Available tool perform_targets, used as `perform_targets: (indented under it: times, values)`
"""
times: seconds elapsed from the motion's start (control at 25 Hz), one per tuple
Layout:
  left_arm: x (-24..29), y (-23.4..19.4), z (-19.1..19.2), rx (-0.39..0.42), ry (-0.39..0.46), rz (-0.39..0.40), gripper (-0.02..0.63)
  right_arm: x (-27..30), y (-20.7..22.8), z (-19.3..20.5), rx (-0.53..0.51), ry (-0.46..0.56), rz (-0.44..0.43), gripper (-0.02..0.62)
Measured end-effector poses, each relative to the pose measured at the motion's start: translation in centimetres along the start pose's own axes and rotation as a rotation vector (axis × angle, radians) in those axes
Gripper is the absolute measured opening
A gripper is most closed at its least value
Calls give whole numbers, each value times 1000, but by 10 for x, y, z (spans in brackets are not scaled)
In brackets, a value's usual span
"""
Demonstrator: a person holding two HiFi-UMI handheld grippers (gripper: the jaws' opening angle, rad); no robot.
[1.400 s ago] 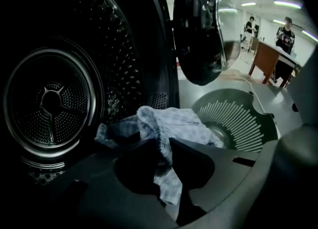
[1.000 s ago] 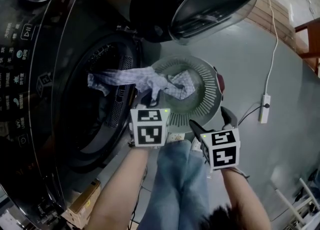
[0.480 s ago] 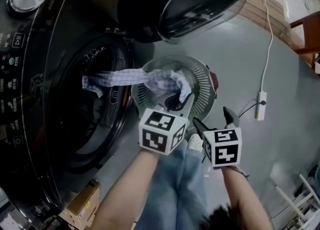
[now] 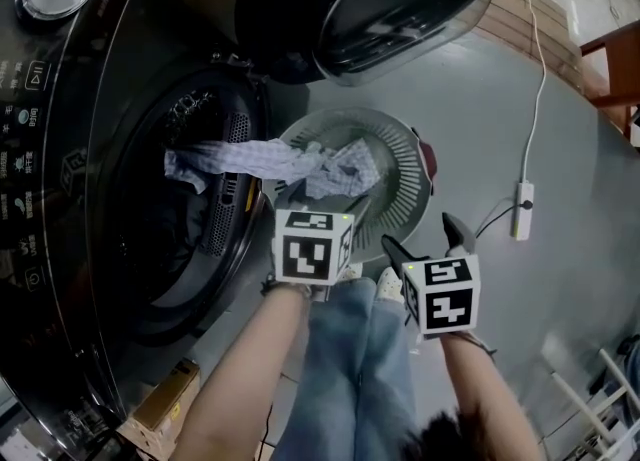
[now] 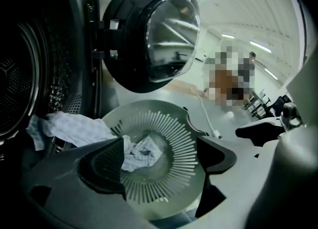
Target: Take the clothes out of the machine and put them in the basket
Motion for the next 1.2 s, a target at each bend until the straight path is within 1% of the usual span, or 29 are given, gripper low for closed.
perform_targets:
  times: [0.16, 0.36, 0.48, 0.6, 0.68, 0.84, 1.0, 1.16, 1.2]
  values:
    - [1, -37, 5, 16, -4, -114, 439, 6, -5, 2, -4, -12, -8, 445]
    - [5, -97, 2, 52, -1, -291, 442, 17, -14, 1, -24, -28, -27, 443]
    - [8, -133, -2, 58, -4, -386, 440, 24, -21, -4, -49, -36, -43, 440]
    - [10, -166, -5, 62, -6, -461, 440, 33, -27, -9, -69, -41, -55, 437]
    - [14, -184, -5, 75, -18, -497, 440, 38, -30, -13, -81, -43, -62, 436]
    - [23, -212, -1, 92, -61, -532, 440, 46, -35, -18, -95, -46, -72, 431]
    - [36, -217, 0, 129, -75, -512, 435, 52, -35, -18, -100, -57, -76, 426]
    - [43, -217, -1, 136, -119, -438, 333, 56, -38, -17, -133, -76, -83, 422]
    - [44, -214, 1, 149, -126, -431, 304, 56, -39, -16, -141, -78, -86, 422]
Point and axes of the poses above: the fingertips, and each gripper's own axes: x forward along the fingers, y to its right, z out of its underside, the point moved 7 cm from there along -x, backward along the fingers, and after that the axes turned 14 degrees about -z, right-handed, at the moved point
